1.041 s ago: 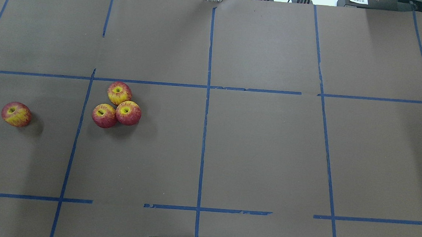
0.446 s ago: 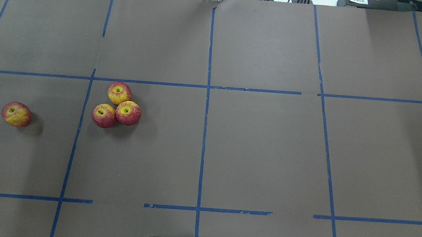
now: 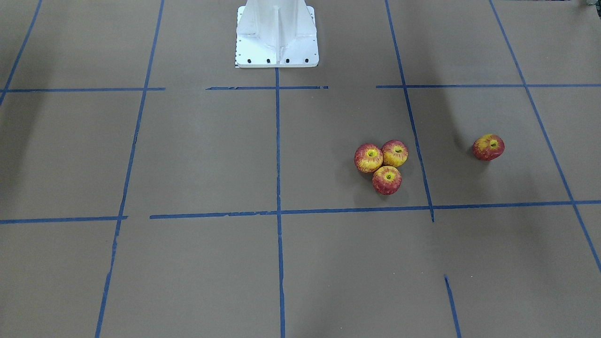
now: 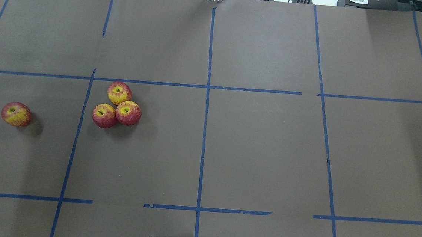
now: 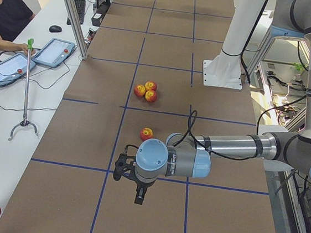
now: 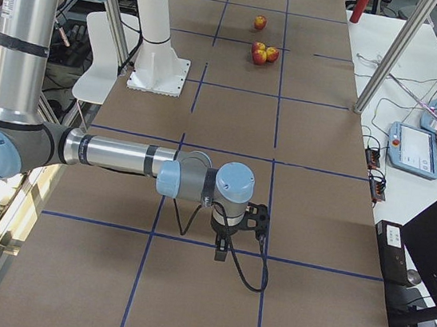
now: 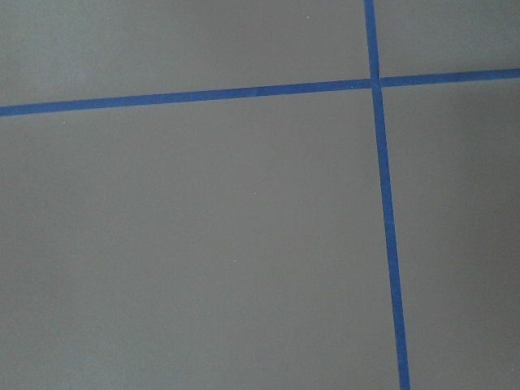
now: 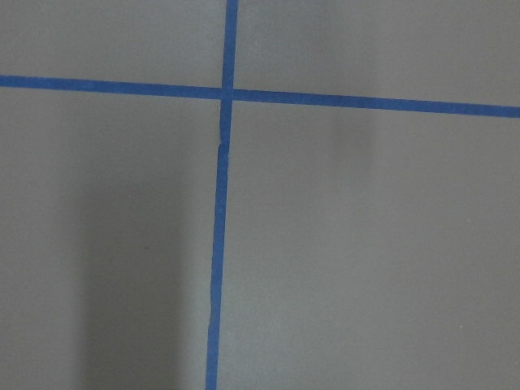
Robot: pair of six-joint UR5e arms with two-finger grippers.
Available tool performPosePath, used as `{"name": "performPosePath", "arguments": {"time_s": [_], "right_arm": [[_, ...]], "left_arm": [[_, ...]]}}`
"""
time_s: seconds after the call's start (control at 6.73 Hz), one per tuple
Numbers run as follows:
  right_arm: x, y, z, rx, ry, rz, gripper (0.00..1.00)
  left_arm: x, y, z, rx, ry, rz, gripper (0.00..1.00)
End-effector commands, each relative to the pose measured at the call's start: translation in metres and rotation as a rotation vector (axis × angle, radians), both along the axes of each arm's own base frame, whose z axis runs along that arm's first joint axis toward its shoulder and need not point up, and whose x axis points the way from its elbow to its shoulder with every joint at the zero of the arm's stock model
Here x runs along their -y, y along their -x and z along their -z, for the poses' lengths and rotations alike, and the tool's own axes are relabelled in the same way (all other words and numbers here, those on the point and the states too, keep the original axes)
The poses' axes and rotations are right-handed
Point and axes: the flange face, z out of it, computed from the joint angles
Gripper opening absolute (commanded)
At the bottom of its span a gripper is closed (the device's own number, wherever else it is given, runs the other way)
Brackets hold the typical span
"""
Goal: Stack apples
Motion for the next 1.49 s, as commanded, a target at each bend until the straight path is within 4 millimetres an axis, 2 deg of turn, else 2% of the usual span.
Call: {"name": "performPosePath", "arguments": {"time_s": [0.0, 0.15, 0.3, 0.45, 0.59, 0.74, 1.04, 1.34], "right_arm": [[0.0, 0.0, 0.0, 0.0, 0.0, 0.0, 1.0], [0.0, 0.0, 0.0, 0.0, 0.0, 0.0, 1.0], [0.0, 0.0, 0.0, 0.0, -0.002, 0.0, 1.0], [0.0, 0.0, 0.0, 0.0, -0.002, 0.0, 1.0], [0.0, 0.0, 0.0, 0.0, 0.0, 0.0, 1.0], [0.0, 0.0, 0.0, 0.0, -0.002, 0.0, 1.0], [0.0, 0.0, 0.0, 0.0, -0.002, 0.0, 1.0], [0.0, 0.0, 0.0, 0.0, 0.0, 0.0, 1.0]], "left_arm": [[0.026, -0.093, 0.035, -0.072, 0.033, 0.055, 1.0], [0.029, -0.138, 0.057, -0.144, 0.075, 0.128, 1.0], [0.033, -0.202, 0.083, -0.183, 0.135, 0.113, 1.0], [0.055, -0.25, 0.112, -0.178, 0.172, 0.16, 1.0], [0.051, -0.278, 0.11, -0.138, 0.16, 0.15, 1.0], [0.048, -0.3, 0.113, -0.128, 0.173, 0.141, 1.0], [0.053, -0.32, 0.112, -0.12, 0.18, 0.128, 1.0], [0.041, -0.317, 0.097, -0.075, 0.175, 0.144, 1.0]]}}
